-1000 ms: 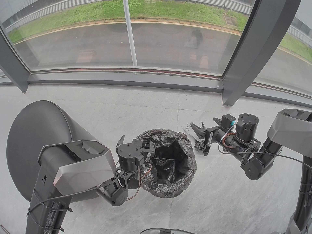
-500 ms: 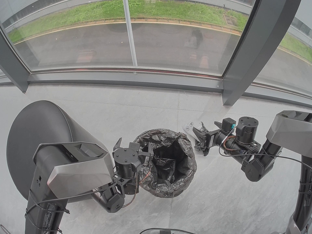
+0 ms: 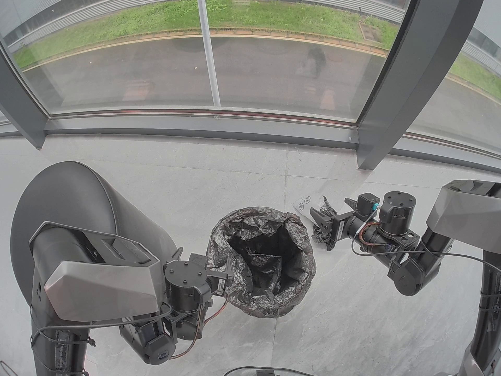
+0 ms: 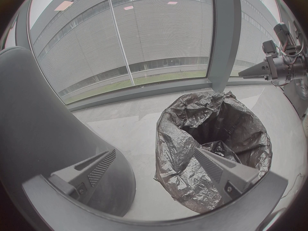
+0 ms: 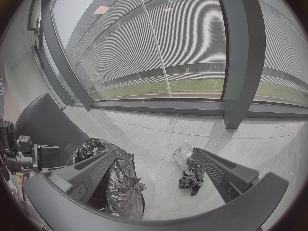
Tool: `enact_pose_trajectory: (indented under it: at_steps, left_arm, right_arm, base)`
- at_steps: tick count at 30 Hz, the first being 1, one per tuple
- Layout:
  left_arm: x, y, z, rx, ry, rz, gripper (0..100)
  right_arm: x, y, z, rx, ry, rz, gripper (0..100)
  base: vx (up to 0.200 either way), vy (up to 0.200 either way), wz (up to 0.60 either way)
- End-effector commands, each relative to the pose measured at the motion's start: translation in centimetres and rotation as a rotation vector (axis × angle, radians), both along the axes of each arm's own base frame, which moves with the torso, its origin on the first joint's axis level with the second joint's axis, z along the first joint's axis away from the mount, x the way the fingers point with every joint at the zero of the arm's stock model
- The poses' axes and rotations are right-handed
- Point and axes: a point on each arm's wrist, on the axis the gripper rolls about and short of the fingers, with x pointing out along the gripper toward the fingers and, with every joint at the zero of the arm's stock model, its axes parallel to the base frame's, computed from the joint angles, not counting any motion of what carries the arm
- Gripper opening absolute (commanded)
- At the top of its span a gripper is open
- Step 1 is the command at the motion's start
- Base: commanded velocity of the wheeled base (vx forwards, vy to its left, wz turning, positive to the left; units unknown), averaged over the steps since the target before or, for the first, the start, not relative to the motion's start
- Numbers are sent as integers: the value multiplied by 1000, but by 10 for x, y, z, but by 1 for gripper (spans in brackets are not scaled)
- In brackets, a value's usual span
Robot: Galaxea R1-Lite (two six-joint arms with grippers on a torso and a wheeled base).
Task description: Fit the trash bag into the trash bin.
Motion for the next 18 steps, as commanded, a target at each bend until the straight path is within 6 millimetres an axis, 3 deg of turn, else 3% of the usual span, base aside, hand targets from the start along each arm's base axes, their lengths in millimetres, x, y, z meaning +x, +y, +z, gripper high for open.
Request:
enact_pose_trajectory:
  at_steps: [1, 18]
  left_arm:
    - [-1, 0, -3, 5, 9, -1, 100]
    - [10, -1, -45, 36, 83, -15, 100]
  right_arm:
    - [-1, 0, -2, -2, 7, 0, 100]
    - [0, 0, -10, -10, 27, -1, 100]
  base:
    - [0, 0, 0]
    - [0, 0, 0]
